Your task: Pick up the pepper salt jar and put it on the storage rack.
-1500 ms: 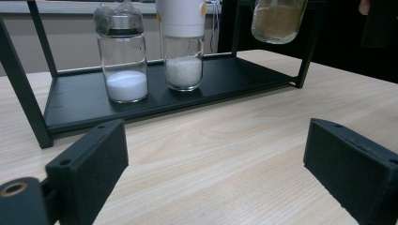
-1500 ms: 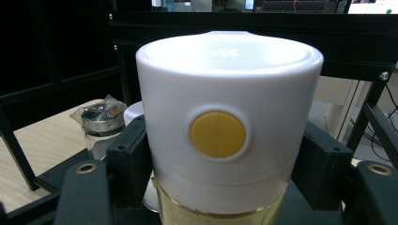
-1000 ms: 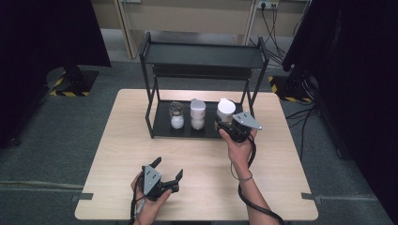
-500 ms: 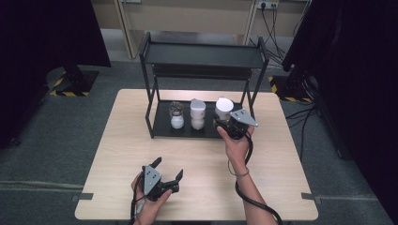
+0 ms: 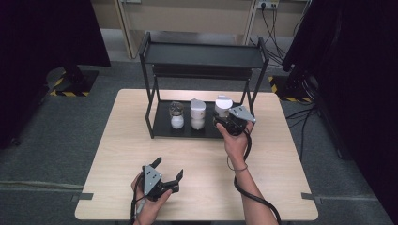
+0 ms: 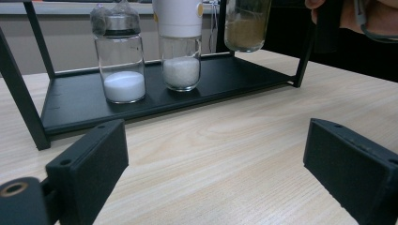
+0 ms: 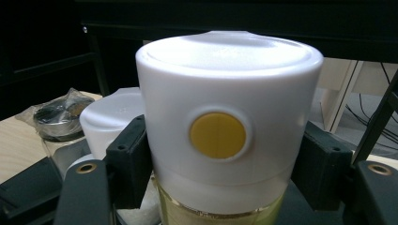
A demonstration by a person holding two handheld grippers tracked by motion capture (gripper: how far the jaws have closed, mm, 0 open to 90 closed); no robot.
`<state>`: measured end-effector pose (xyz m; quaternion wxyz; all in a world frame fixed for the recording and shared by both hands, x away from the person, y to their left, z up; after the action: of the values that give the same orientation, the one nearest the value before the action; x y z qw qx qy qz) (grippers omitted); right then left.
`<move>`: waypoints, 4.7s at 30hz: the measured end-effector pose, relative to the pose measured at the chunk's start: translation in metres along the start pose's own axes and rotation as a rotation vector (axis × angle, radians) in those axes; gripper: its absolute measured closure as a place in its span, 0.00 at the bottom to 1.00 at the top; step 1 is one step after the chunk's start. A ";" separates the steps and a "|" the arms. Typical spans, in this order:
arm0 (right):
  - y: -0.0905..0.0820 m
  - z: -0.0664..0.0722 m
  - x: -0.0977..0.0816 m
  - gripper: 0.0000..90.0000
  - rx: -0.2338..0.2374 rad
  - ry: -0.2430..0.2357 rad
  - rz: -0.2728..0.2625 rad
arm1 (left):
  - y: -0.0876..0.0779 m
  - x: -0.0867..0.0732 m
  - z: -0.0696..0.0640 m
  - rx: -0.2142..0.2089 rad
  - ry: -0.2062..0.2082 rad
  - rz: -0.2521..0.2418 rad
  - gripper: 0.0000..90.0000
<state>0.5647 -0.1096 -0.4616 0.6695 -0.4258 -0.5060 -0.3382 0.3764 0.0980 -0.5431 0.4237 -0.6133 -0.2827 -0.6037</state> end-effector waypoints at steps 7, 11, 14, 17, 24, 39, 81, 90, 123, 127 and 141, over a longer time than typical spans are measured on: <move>0.007 -0.003 -0.001 0.34 -0.006 0.011 0.010 | 0.000 0.000 0.000 0.000 0.001 -0.001 0.07; 0.010 -0.006 -0.004 0.34 -0.015 0.018 0.019 | 0.000 0.000 0.000 0.000 0.002 0.000 0.07; 0.013 -0.008 -0.006 0.34 -0.019 0.024 0.028 | 0.000 0.000 0.000 0.000 0.002 0.002 0.07; 0.016 -0.010 -0.009 0.34 -0.022 0.031 0.038 | 0.000 0.000 0.000 -0.001 0.002 0.002 0.07; 0.024 -0.011 -0.013 0.34 -0.024 0.034 0.054 | 0.000 0.000 -0.001 -0.003 0.002 0.001 0.07; 0.035 -0.012 -0.017 0.34 -0.038 0.036 0.074 | 0.000 0.000 -0.001 -0.005 -0.001 0.000 0.07; 0.055 -0.018 -0.036 0.34 -0.068 0.031 0.126 | 0.000 0.001 -0.002 -0.008 0.002 -0.004 0.07; 0.055 -0.017 -0.038 0.34 -0.062 0.014 0.115 | 0.000 0.001 -0.003 -0.007 0.003 -0.003 0.07; 0.050 -0.015 -0.042 0.14 -0.032 0.074 0.122 | 0.000 0.001 -0.003 -0.007 0.005 -0.003 0.07; 0.048 -0.014 -0.040 0.11 -0.034 0.070 0.123 | 0.000 0.001 -0.003 -0.007 0.006 -0.003 0.07; 0.038 -0.013 -0.038 0.06 -0.026 0.077 0.123 | 0.000 0.001 -0.003 -0.008 0.007 -0.003 0.07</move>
<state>0.5934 -0.1048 -0.5083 0.7024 -0.4512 -0.4484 -0.3192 0.3749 0.0948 -0.5429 0.4215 -0.6122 -0.2798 -0.6077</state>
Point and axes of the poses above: each handheld gripper's, and its own axes: y roughly forward along the jaws, x roughly out of its top, z roughly to its left, the point moved 8 cm from there along y, roughly forward along the jaws, and after that the axes turned 7 degrees about y, right-handed, at the moved point
